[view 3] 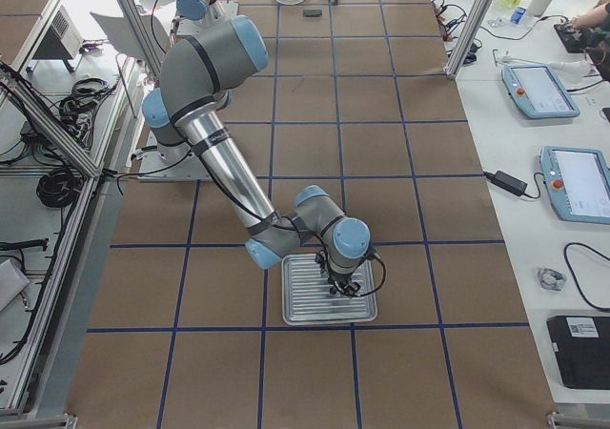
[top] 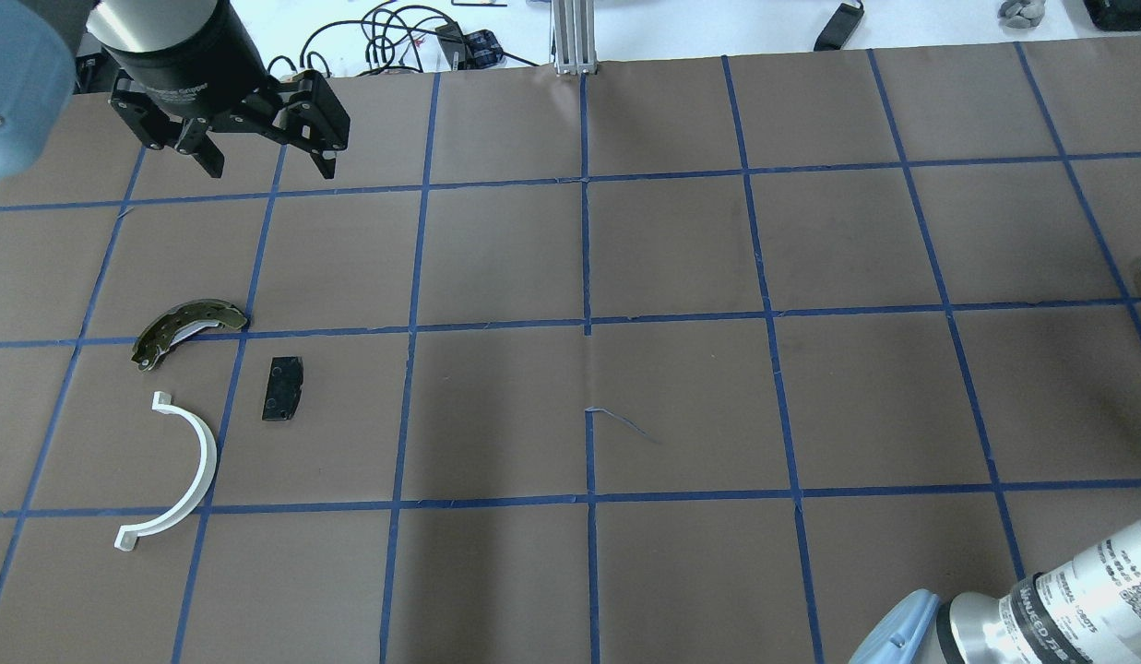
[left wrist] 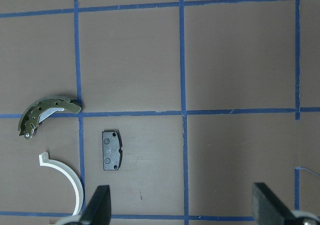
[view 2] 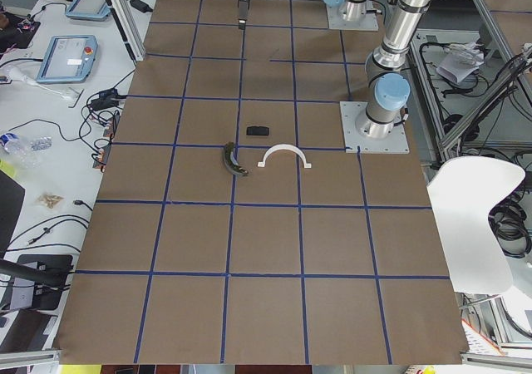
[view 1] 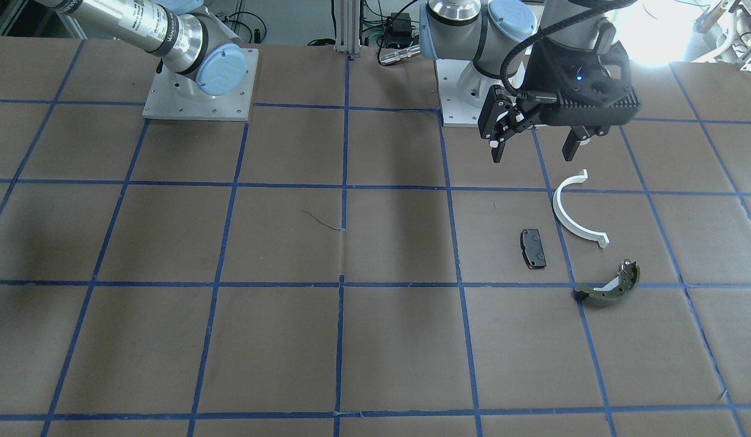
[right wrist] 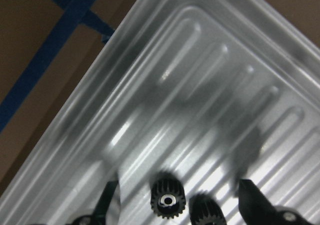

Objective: Place bearing gear from tray to pile

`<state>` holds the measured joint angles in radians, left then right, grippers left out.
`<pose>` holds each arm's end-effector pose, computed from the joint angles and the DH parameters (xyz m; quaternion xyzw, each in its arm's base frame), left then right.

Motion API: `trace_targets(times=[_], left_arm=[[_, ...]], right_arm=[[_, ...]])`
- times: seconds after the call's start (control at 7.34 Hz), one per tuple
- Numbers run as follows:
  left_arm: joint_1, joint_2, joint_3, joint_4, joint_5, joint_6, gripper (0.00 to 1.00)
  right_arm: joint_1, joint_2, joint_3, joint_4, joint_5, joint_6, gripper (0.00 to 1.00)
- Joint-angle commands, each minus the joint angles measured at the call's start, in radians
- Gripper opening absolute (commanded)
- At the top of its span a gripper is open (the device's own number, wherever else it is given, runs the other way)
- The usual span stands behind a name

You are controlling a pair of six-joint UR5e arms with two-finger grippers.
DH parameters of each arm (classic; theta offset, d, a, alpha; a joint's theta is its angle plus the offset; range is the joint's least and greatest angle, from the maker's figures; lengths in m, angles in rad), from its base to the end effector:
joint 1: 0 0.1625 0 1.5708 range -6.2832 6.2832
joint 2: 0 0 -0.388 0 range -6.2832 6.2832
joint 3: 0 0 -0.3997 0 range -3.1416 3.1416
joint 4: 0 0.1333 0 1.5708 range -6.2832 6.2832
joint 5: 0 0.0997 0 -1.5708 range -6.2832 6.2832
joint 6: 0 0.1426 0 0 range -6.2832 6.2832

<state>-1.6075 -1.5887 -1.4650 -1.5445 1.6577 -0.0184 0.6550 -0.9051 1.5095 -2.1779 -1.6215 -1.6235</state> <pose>-0.1399 -0.5156 0.4557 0.0066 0.9974 -0.0582 0.0418 -0.4534 -0.5073 0.0984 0.3464 -0.9378 -0.0238 0.0088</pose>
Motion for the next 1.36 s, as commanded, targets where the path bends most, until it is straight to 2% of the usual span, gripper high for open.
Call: trace_targets(times=[0.0, 0.27, 0.41, 0.54, 0.68, 1.23], left_arm=[[0.000, 0.001, 0.000, 0.000, 0.001, 0.002, 1.00], [0.000, 0.003, -0.001, 0.000, 0.005, 0.000, 1.00], [0.000, -0.004, 0.002, 0.003, 0.002, 0.000, 1.00], [-0.003, -0.008, 0.002, 0.006, 0.001, -0.002, 1.00], [-0.005, -0.005, 0.002, 0.006, 0.001, 0.000, 1.00], [-0.005, 0.001, 0.000, 0.006, 0.004, 0.002, 1.00]], right_arm=[[0.000, 0.000, 0.000, 0.000, 0.000, 0.002, 0.59], [0.000, 0.000, 0.000, 0.001, 0.002, 0.002, 0.52], [0.002, 0.000, 0.000, 0.001, 0.002, 0.004, 0.51], [0.002, -0.001, 0.000, 0.003, 0.002, 0.005, 0.44], [0.002, -0.001, 0.000, 0.003, 0.002, 0.007, 0.41], [0.006, -0.006, -0.002, 0.003, 0.008, 0.011, 0.42]])
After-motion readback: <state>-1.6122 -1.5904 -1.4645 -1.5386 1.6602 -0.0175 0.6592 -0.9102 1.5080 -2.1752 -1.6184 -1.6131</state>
